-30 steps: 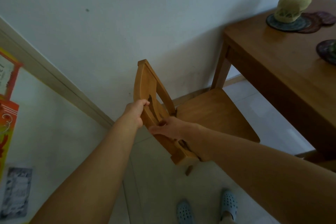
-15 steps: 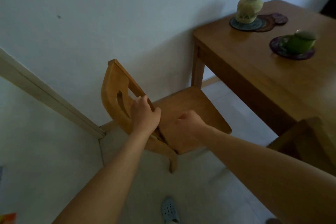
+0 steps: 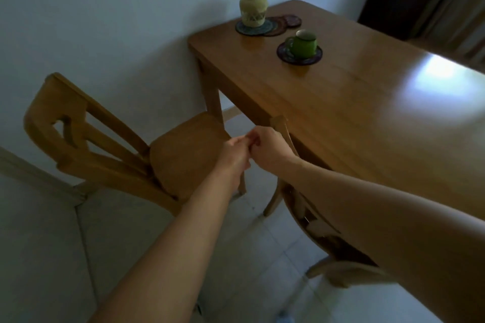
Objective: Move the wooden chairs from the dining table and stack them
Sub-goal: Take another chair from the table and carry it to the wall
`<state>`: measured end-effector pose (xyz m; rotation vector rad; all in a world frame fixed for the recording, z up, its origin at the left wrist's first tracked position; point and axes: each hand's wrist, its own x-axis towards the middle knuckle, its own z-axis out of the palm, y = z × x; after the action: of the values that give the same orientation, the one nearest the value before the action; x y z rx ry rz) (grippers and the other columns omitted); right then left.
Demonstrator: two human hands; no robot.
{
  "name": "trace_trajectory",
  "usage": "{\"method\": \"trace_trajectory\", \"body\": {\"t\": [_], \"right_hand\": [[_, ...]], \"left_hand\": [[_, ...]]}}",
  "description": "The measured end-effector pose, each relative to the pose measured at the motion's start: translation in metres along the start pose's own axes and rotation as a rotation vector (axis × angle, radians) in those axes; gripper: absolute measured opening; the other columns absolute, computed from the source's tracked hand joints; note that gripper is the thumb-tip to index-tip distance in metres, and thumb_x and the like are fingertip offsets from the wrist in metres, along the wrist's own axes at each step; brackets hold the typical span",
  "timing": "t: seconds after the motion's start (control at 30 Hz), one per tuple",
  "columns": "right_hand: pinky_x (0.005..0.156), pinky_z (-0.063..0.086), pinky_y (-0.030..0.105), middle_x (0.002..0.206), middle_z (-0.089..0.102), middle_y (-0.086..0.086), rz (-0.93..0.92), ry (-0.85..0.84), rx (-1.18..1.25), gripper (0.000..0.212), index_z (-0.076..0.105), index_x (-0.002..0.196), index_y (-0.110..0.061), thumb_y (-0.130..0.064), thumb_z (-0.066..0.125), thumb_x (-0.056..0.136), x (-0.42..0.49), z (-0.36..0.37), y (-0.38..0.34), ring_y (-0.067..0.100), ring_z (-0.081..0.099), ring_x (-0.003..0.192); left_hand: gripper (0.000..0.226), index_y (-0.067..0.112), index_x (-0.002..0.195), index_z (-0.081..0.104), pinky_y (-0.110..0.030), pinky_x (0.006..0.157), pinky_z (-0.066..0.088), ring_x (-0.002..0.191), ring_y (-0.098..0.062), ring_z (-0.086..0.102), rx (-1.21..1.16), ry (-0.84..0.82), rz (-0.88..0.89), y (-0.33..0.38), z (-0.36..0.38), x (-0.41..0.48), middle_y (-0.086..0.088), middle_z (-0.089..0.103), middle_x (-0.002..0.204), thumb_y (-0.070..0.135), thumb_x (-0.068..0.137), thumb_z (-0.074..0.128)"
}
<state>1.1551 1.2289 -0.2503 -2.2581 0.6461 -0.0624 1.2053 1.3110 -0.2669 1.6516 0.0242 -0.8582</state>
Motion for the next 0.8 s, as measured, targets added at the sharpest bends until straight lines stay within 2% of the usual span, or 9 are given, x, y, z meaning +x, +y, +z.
{"method": "trace_trajectory", "body": {"t": [0.1, 0.2, 0.27, 0.37, 0.43, 0.53, 0.6, 0.67, 0.8], "right_hand": [[0.076, 0.048, 0.023, 0.116, 0.061, 0.006, -0.002, 0.055, -0.048, 0.03, 0.065, 0.118, -0.013, -0.004, 0.055, 0.09, -0.022, -0.026, 0.029, 0.017, 0.055, 0.103], [0.085, 0.041, 0.031, 0.127, 0.052, 0.007, 0.016, 0.095, -0.074, 0.038, 0.056, 0.128, -0.014, -0.008, 0.052, 0.091, -0.038, -0.045, 0.054, 0.024, 0.043, 0.12], [0.083, 0.044, 0.031, 0.126, 0.051, 0.007, 0.05, 0.061, -0.053, 0.04, 0.05, 0.13, -0.015, -0.014, 0.055, 0.09, -0.046, -0.056, 0.069, 0.025, 0.046, 0.117], [0.07, 0.057, 0.031, 0.113, 0.062, 0.005, 0.268, -0.189, 0.131, 0.043, 0.045, 0.126, -0.021, -0.031, 0.064, 0.089, -0.059, -0.074, 0.089, 0.02, 0.066, 0.095], [0.075, 0.061, 0.042, 0.097, 0.074, 0.003, 0.423, -0.451, 0.231, 0.042, 0.052, 0.117, -0.022, -0.039, 0.071, 0.084, -0.073, -0.086, 0.107, 0.02, 0.074, 0.083], [0.093, 0.052, 0.055, 0.11, 0.071, 0.004, 0.505, -0.776, 0.163, 0.045, 0.063, 0.115, -0.03, -0.038, 0.08, 0.074, -0.093, -0.096, 0.132, 0.025, 0.067, 0.101], [0.097, 0.049, 0.053, 0.116, 0.067, 0.005, 0.514, -0.82, 0.154, 0.043, 0.064, 0.112, -0.031, -0.033, 0.082, 0.073, -0.099, -0.097, 0.142, 0.026, 0.063, 0.106], [0.094, 0.053, 0.047, 0.115, 0.066, 0.004, 0.489, -0.79, 0.131, 0.041, 0.062, 0.109, -0.033, -0.031, 0.081, 0.074, -0.103, -0.095, 0.146, 0.025, 0.063, 0.105], [0.085, 0.053, 0.036, 0.113, 0.063, 0.0, 0.411, -0.788, 0.044, 0.042, 0.056, 0.106, -0.04, -0.042, 0.08, 0.071, -0.108, -0.09, 0.149, 0.02, 0.061, 0.101]], "left_hand": [[0.028, 0.014, 0.121, 0.059, -0.045, 0.097, 0.051, 0.108, -0.023, 0.063, 0.014, -0.023, -0.009, -0.008, 0.039, -0.024, -0.007, 0.066, 0.119, 0.029, 0.101, 0.044], [0.03, 0.023, 0.122, 0.057, -0.04, 0.083, 0.053, 0.11, -0.021, 0.059, -0.007, -0.084, -0.045, -0.018, 0.069, -0.044, -0.002, 0.062, 0.119, 0.037, 0.101, 0.04], [0.038, 0.022, 0.131, 0.052, -0.042, 0.077, 0.055, 0.111, -0.023, 0.057, -0.029, -0.096, -0.098, -0.026, 0.084, -0.053, -0.002, 0.06, 0.123, 0.042, 0.101, 0.041], [0.048, 0.018, 0.136, 0.044, -0.046, 0.077, 0.057, 0.11, -0.028, 0.058, -0.018, -0.074, -0.21, -0.041, 0.099, -0.06, -0.011, 0.058, 0.127, 0.046, 0.097, 0.047], [0.052, 0.016, 0.136, 0.045, -0.046, 0.078, 0.056, 0.11, -0.03, 0.059, -0.047, -0.093, -0.296, -0.053, 0.111, -0.066, -0.013, 0.06, 0.124, 0.046, 0.095, 0.051], [0.056, 0.009, 0.129, 0.053, -0.047, 0.096, 0.05, 0.115, -0.032, 0.058, -0.128, -0.084, -0.364, -0.07, 0.13, -0.076, -0.014, 0.061, 0.122, 0.046, 0.088, 0.065], [0.04, 0.007, 0.107, 0.059, -0.052, 0.101, 0.047, 0.115, -0.034, 0.058, -0.137, -0.038, -0.339, -0.075, 0.135, -0.078, -0.015, 0.064, 0.116, 0.034, 0.083, 0.075], [0.023, 0.006, 0.094, 0.058, -0.052, 0.098, 0.048, 0.104, -0.034, 0.06, -0.158, -0.017, -0.328, -0.072, 0.136, -0.079, -0.016, 0.064, 0.106, 0.018, 0.083, 0.074], [0.027, 0.004, 0.106, 0.056, -0.048, 0.088, 0.053, 0.092, -0.033, 0.061, -0.175, 0.017, -0.327, -0.068, 0.138, -0.075, -0.019, 0.061, 0.1, 0.005, 0.08, 0.065]]}}
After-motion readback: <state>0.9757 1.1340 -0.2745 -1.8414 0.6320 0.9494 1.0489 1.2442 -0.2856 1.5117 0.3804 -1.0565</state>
